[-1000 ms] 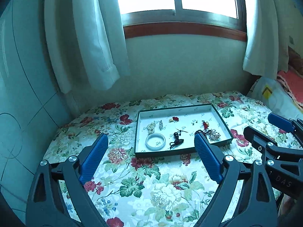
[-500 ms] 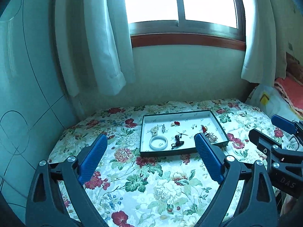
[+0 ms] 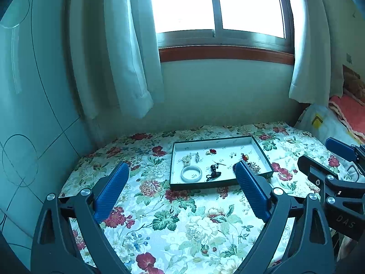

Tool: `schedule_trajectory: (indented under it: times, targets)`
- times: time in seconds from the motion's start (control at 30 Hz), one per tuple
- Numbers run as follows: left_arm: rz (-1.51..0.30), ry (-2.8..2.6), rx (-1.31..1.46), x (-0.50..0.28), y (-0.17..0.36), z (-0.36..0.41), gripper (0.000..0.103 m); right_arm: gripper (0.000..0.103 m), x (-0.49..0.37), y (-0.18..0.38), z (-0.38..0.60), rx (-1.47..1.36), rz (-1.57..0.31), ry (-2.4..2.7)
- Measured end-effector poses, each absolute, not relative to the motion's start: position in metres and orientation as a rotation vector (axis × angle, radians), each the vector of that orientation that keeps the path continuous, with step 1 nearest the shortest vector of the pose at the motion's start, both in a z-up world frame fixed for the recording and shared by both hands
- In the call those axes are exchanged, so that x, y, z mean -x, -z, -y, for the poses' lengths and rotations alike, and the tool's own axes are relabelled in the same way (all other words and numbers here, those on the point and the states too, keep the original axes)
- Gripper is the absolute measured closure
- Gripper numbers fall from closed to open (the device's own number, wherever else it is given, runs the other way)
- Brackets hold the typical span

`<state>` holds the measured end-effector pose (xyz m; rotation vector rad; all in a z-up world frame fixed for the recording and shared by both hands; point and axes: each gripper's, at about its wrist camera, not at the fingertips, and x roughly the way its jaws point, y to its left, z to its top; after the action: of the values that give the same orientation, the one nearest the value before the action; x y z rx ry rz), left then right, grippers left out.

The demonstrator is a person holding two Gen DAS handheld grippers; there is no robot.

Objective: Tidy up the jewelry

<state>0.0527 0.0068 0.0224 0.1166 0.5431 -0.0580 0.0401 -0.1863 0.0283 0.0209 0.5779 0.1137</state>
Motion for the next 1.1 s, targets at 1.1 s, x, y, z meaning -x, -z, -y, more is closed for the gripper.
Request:
schedule_trajectory:
  times: [1.1]
  targets:
    - [-0.547, 0.055, -0.091, -0.0481, -0.0231, -0.0104, 0.002, 0.029, -0.0380, -0.0291, 0.1857, -0.022, -0.578, -0.113]
